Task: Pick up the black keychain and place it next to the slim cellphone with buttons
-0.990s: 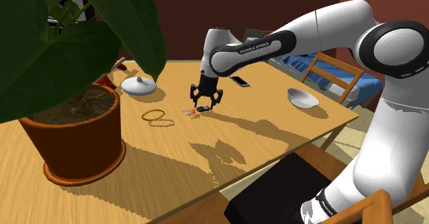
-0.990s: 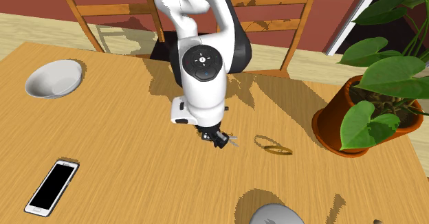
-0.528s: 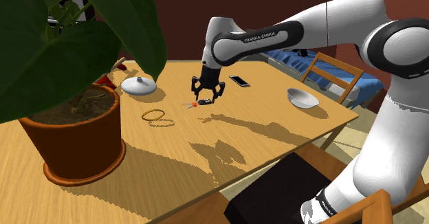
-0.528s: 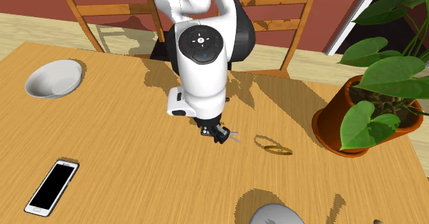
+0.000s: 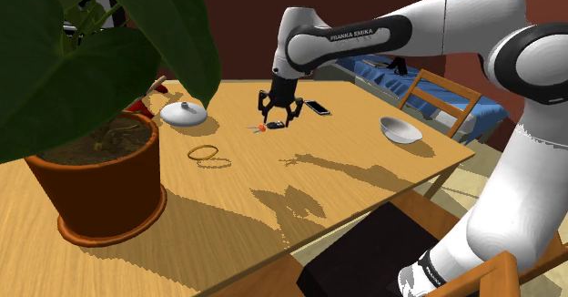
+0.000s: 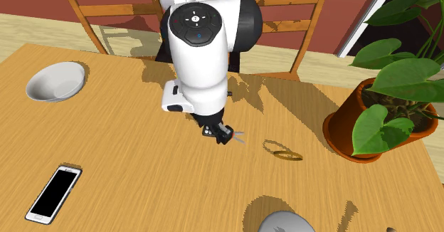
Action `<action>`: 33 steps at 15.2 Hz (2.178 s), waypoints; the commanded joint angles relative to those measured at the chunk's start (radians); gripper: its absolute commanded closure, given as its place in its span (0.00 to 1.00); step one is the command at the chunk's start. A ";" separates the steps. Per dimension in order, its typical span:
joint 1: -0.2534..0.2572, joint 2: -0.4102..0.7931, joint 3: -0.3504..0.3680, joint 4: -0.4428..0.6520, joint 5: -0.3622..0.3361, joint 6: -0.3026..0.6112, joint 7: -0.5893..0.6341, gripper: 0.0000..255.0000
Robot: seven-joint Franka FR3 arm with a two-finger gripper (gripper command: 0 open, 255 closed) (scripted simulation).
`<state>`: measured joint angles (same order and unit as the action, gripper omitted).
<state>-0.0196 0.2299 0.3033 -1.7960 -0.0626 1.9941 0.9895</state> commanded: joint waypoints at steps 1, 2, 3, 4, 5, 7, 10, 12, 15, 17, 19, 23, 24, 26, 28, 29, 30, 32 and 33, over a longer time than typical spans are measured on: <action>-0.027 0.000 -0.016 0.003 0.003 -0.003 -0.044 1.00; -0.040 0.001 -0.024 0.005 0.004 -0.004 -0.066 1.00; -0.054 0.002 -0.032 0.008 0.005 -0.005 -0.088 1.00; -0.067 0.005 -0.041 0.013 0.006 -0.007 -0.110 1.00; -0.080 0.008 -0.049 0.018 0.007 -0.009 -0.132 1.00; -0.106 0.018 -0.065 0.033 0.008 -0.014 -0.175 1.00; -0.144 0.038 -0.089 0.065 0.008 -0.025 -0.238 1.00; -0.169 0.057 -0.105 0.092 0.008 -0.034 -0.279 1.00; -0.205 0.091 -0.127 0.144 0.007 -0.050 -0.339 1.00; -0.229 0.118 -0.141 0.185 0.006 -0.064 -0.377 1.00; -0.252 0.149 -0.154 0.233 0.006 -0.080 -0.415 1.00; -0.269 0.180 -0.163 0.253 0.004 -0.069 -0.442 1.00; -0.269 0.183 -0.164 0.244 0.004 -0.057 -0.441 1.00; -0.269 0.190 -0.164 0.228 0.002 -0.034 -0.440 1.00; -0.269 0.198 -0.165 0.212 0.001 -0.010 -0.439 1.00; -0.269 0.202 -0.165 0.204 0.000 0.001 -0.439 1.00; -0.269 0.207 -0.166 0.197 -0.001 0.013 -0.439 1.00; -0.268 0.216 -0.166 0.184 -0.002 0.035 -0.437 1.00; -0.268 0.221 -0.167 0.177 -0.003 0.047 -0.437 1.00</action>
<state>-0.2882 0.4486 0.1366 -1.6094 -0.0649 2.0289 0.5515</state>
